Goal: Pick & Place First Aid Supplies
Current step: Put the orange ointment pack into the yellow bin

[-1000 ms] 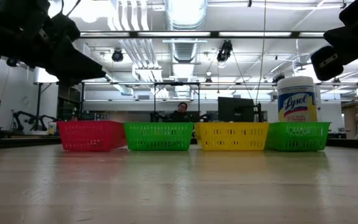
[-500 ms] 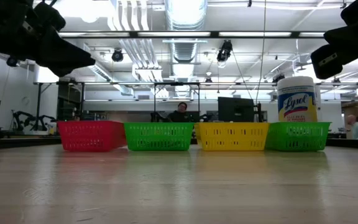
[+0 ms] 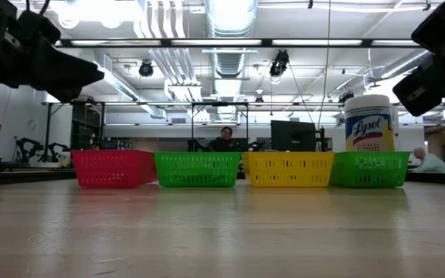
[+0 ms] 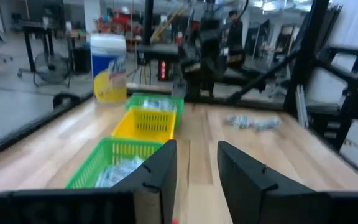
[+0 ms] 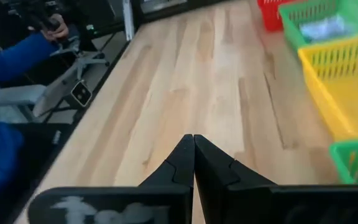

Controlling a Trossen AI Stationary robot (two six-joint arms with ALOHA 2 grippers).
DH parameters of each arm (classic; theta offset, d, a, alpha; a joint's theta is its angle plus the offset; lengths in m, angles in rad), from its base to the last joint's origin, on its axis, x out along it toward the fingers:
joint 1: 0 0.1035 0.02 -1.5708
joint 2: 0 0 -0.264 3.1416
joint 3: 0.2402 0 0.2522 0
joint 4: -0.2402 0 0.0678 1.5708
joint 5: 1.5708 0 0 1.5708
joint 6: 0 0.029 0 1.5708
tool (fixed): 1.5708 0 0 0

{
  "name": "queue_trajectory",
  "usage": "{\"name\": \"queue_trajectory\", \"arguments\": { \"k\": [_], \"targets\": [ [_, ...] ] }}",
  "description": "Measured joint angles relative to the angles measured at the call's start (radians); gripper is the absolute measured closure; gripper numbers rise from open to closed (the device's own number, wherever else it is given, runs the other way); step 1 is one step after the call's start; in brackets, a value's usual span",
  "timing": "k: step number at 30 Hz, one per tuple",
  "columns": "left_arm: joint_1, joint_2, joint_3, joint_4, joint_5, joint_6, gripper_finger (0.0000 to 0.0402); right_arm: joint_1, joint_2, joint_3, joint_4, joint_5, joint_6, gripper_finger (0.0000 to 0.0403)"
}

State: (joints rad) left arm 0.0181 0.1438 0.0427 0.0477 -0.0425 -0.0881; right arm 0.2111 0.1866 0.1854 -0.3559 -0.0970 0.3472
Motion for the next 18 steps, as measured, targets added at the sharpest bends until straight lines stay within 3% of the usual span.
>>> {"name": "queue_trajectory", "arguments": {
  "k": [4,10,14,18],
  "targets": [
    [0.0,-0.034,-0.012,-0.004,-0.001,0.001,0.0289,0.0,0.095,0.039,0.005,-0.001,0.087,0.0394],
    [0.0,-0.056,-0.014,-0.005,-0.001,0.009,0.0289,0.0,0.235,0.076,0.221,-0.005,-0.012,0.0394],
    [0.0,-0.057,-0.014,-0.006,-0.002,0.009,0.0289,0.001,0.319,0.125,0.398,-0.113,-0.037,0.0394],
    [0.0,-0.057,-0.014,-0.005,-0.002,0.006,0.0289,0.001,0.394,0.243,0.376,-0.196,-0.008,0.0394]
  ]
}}
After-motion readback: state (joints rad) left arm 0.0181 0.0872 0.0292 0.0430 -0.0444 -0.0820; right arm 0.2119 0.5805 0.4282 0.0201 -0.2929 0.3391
